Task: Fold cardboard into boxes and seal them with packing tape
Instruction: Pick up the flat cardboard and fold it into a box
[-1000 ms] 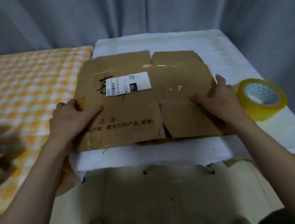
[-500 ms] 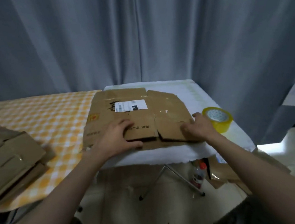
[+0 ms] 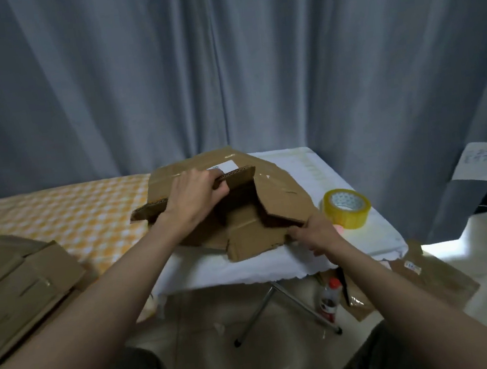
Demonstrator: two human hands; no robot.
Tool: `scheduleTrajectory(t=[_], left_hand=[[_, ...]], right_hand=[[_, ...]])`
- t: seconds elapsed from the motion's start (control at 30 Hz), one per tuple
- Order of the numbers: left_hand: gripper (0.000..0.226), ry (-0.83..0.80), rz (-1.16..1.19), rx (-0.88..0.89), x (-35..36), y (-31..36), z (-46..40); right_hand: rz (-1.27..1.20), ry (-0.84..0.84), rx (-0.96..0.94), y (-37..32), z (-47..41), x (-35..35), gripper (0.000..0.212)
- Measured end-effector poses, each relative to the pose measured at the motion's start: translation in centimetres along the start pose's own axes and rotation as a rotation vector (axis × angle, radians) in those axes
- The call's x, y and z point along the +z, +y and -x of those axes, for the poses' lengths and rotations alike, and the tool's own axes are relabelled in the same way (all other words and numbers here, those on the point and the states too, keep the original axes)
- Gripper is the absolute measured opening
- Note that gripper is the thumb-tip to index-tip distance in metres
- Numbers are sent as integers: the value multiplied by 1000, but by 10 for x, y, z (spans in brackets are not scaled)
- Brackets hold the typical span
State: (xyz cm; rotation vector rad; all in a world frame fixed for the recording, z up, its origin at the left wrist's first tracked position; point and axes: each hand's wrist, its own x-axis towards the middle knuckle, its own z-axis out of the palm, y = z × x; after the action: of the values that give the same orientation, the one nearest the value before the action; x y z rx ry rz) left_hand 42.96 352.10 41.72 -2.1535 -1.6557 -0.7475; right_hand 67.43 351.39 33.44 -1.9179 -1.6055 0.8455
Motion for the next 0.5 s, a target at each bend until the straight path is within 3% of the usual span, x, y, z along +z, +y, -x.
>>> scheduleTrajectory(t=[0.1,0.23,0.37,0.5], left_hand=[[19,107,70,-18,-12,-1,-14],[22,139,172,-73,-29,-11,-31],[21,163,249,-148,-38,-22,-48],[22,168,281,-213,-44,-39,-70]], right_hand=[[-328,214,55,-6,-8,11,19],[-915,397,238,-30,-18,11,52],[-844,288,192,-55,-36,18,45],[-753,336,63,-81,-54,16,37]])
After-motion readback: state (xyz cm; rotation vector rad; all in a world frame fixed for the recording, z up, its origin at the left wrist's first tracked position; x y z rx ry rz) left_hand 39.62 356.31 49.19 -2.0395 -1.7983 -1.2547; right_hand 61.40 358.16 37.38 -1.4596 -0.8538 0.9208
